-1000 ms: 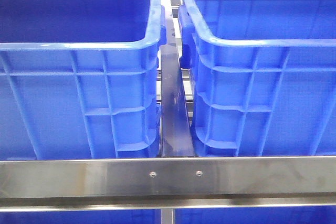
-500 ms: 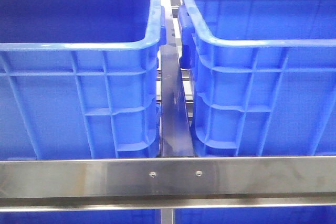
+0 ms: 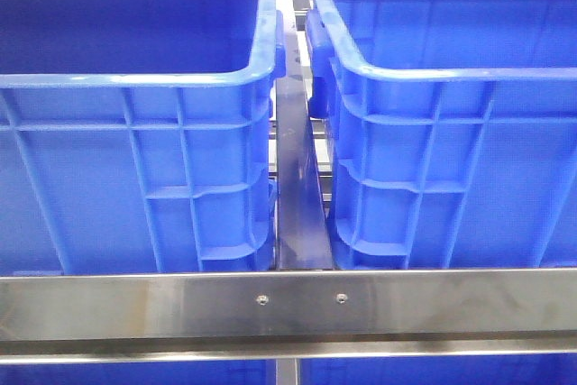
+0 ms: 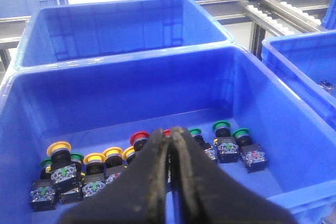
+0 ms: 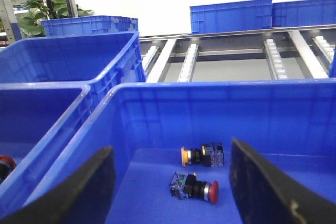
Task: Pick red and yellow buttons and place in box
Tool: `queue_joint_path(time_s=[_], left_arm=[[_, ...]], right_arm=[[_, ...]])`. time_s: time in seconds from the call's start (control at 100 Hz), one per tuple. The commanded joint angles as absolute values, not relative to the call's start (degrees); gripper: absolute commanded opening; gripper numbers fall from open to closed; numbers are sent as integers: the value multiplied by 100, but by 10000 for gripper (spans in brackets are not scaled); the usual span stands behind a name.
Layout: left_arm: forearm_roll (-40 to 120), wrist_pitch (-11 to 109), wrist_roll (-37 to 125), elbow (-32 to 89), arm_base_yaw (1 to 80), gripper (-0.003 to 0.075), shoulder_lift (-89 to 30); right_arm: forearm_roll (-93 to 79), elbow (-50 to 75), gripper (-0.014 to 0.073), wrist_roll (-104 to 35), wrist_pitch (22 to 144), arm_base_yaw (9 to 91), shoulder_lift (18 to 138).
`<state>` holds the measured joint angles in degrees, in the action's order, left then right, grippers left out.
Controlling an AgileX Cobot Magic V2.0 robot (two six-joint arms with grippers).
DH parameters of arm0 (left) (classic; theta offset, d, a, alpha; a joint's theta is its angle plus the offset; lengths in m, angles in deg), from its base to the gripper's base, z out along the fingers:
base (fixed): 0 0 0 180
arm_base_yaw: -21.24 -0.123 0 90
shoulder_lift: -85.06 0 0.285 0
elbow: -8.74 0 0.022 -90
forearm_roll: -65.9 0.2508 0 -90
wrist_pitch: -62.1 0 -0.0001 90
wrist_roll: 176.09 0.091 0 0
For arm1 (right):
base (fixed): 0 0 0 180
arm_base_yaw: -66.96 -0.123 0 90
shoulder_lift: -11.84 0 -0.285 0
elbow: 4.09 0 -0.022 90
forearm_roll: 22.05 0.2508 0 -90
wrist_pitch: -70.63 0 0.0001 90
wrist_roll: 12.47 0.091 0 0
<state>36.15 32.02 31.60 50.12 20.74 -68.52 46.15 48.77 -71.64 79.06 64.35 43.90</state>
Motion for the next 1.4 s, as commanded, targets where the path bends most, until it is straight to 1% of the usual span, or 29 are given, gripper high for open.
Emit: queue_joint_path(time_s=[0.0,0.08,0.15,0.2,0.22,0.34,0.38,1.09,1.39], left_arm=[[3502,3642,3097,4868,2064,-19,-6783],[3502,3642,3097,4868,2064,-19,-6783],[3502,3642,3097,4868,2064,-19,-6783],[3502,3642,3097,4868,2064,-19,-6783],[3502,3642,3097,4868,2064,-19,-6783],[3502,3642,3097,4868,2064,-19,-6783],[3502,3642,3097,4868,2064,-19,-6783],[3502,3642,3097,4868,2064,-19,-6783],[3502,3642,3097,4868,2064,-19,-6783]], right_arm=[[4572,4931,484,-7238,7769,6422,4165],[4572,5037,443,-7238,7765,6422,4044],[4572,5038,356,-7238,7765,6422,4033],[4572,5038,261,-7238,7765,6422,4033],[4572,5038,235,-7238,7757,6422,4033],[4572,5038,-7,-7238,7757,6422,4033],[4572,5038,-69,-7238,7757,6422,4033],[4584,5038,-67,-7238,7772,6422,4033],[4521,5038,-67,-7238,7524,6422,4009]])
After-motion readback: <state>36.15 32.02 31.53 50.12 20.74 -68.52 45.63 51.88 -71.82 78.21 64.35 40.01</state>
